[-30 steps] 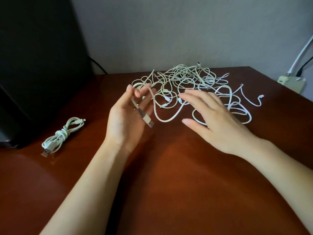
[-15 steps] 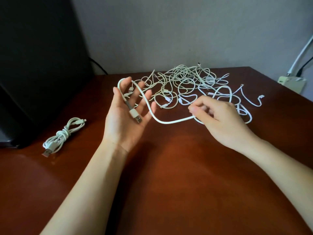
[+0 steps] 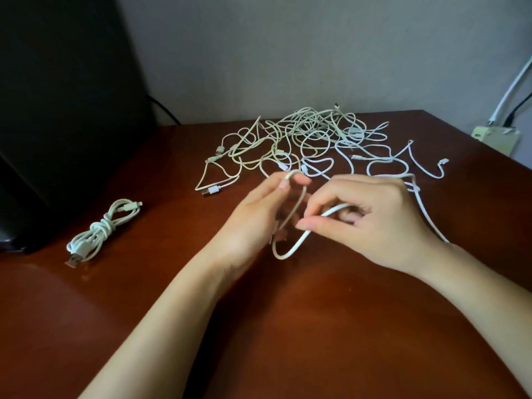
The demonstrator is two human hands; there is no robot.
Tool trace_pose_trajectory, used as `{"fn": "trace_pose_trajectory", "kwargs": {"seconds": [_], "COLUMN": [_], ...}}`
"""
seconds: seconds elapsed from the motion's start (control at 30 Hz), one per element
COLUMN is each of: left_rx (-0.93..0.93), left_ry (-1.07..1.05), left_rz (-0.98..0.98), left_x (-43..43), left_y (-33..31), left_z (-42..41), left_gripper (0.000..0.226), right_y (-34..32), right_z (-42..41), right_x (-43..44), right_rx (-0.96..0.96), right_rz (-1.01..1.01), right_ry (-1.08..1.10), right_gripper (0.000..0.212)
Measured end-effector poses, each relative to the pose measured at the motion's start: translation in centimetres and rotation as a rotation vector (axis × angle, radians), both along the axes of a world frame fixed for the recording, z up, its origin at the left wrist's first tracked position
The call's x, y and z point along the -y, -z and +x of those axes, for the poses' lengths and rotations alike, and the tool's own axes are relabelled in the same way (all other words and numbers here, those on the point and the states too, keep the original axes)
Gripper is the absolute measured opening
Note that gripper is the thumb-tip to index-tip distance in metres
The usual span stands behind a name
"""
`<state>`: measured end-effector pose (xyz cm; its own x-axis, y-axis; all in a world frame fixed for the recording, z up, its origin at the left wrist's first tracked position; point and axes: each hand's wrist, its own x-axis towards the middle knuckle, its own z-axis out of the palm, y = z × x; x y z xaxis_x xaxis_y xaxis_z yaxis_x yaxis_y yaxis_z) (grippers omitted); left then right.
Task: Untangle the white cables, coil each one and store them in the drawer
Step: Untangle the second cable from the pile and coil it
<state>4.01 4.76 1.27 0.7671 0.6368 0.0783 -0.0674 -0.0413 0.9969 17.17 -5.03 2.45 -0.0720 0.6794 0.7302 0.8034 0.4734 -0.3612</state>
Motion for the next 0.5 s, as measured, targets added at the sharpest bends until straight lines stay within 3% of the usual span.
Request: {"fn": "trace_pose_trajectory", "kwargs": {"seconds": [0.27,0.43,0.5], "left_rx": [-0.163,-0.069,-0.058], "left_ry": [0.194,0.368,0.413], "left_rz": [0.048,-0.005,0.028], "left_x": [1.1,1.2,1.1], "left_y": [-0.2,0.0,0.2], "left_z": [0.9,0.4,0.1], "left_gripper": [0.061,0.033,0.036], "right_y": [-0.3,-0.2,-0.1], "right_z": [1.0,1.6,1.8], "right_x": [-0.3,-0.4,-0.5], "right_rx": [-0.012,0.022,0.038], "right_rz": [0.042,0.069,0.059], "right_ry": [0.154,0.245,0.261], "right_gripper": [0.016,0.021,0.026]}}
